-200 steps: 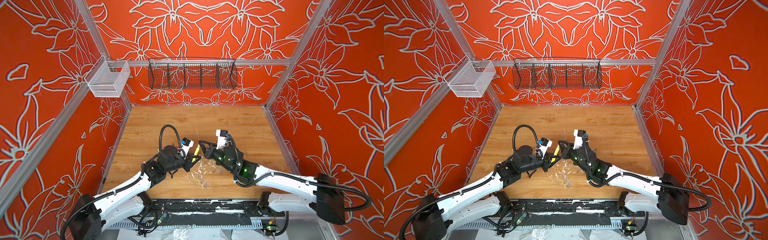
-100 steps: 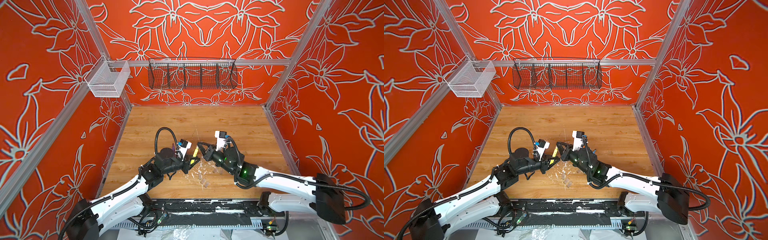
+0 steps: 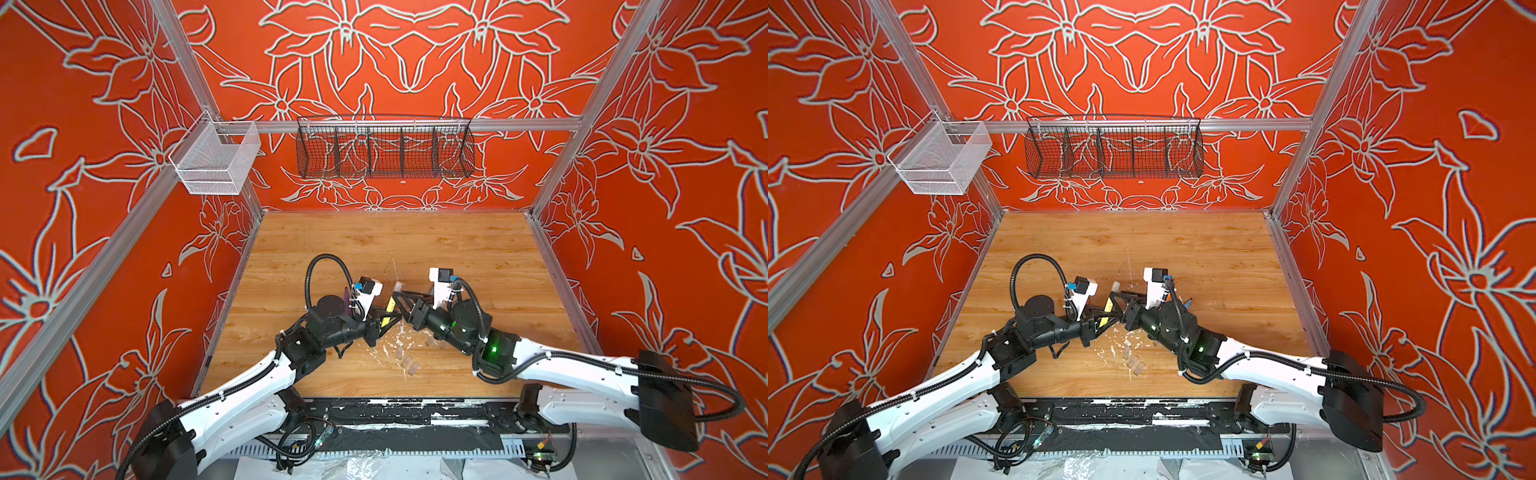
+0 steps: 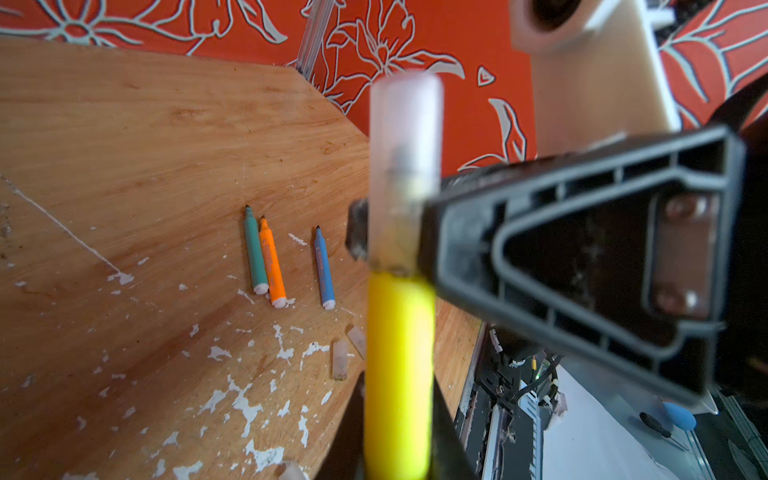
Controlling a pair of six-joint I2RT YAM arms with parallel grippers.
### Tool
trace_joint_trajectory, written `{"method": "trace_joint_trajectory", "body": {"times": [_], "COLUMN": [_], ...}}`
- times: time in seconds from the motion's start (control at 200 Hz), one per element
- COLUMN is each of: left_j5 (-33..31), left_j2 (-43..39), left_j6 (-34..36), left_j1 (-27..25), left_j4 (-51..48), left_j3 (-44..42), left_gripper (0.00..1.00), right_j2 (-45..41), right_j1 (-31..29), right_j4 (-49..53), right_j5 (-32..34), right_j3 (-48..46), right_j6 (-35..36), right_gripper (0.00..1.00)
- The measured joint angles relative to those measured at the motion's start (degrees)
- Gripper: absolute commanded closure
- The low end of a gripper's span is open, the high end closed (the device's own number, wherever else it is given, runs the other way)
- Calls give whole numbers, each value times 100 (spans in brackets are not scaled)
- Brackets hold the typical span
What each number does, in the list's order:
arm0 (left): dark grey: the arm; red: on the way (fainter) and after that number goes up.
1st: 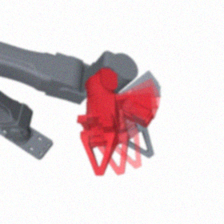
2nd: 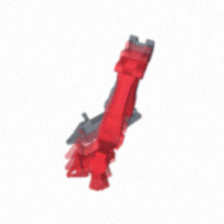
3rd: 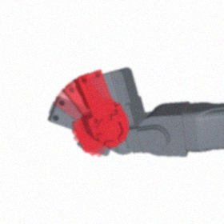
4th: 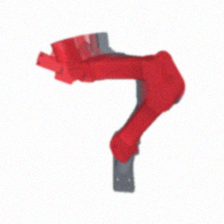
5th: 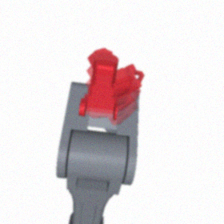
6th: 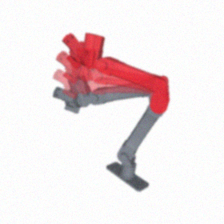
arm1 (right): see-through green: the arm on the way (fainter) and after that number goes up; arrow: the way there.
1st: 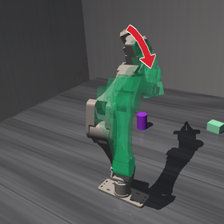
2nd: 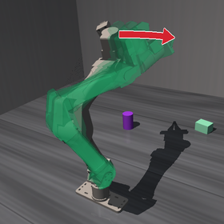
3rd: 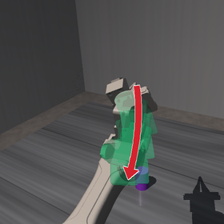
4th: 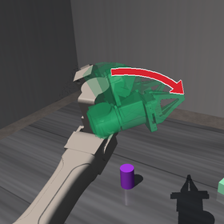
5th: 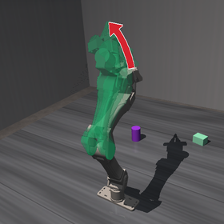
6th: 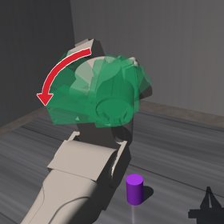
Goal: Insert the pens into the pen caps
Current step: 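Push the cap down onto the yellow marker tip with the right gripper, then press the cap further onto the marker while the left gripper holds it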
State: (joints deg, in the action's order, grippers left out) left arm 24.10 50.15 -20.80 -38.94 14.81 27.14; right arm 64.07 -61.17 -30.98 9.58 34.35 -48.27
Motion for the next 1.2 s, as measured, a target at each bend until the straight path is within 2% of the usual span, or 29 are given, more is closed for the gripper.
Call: {"method": "trace_joint_trajectory", "body": {"times": [0.235,0.355,0.525,0.656,0.951,1.201], "left_j5": [26,48,57,57,59,57], "left_j2": [-7,66,125,125,151,177], "left_j6": [42,63,133,153,170,170], "left_j1": [0,0,0,0,0,0], "left_j4": [122,131,127,127,127,118], "left_j3": [0,0,0,2,2,7], "left_gripper": [100,100,100,100,100,100], "right_j2": [-706,-914,-658,-326,319,444], "right_j1": [9,9,85,157,437,457], "right_j4": [389,525,737,911,1165,1215], "right_j5": [87,87,90,114,-22,-201], "right_j3": [-57,44,483,780,1185,1309], "right_j6": [264,361,398,413,304,284], "right_gripper": [35,34,35,39,65,77]}}
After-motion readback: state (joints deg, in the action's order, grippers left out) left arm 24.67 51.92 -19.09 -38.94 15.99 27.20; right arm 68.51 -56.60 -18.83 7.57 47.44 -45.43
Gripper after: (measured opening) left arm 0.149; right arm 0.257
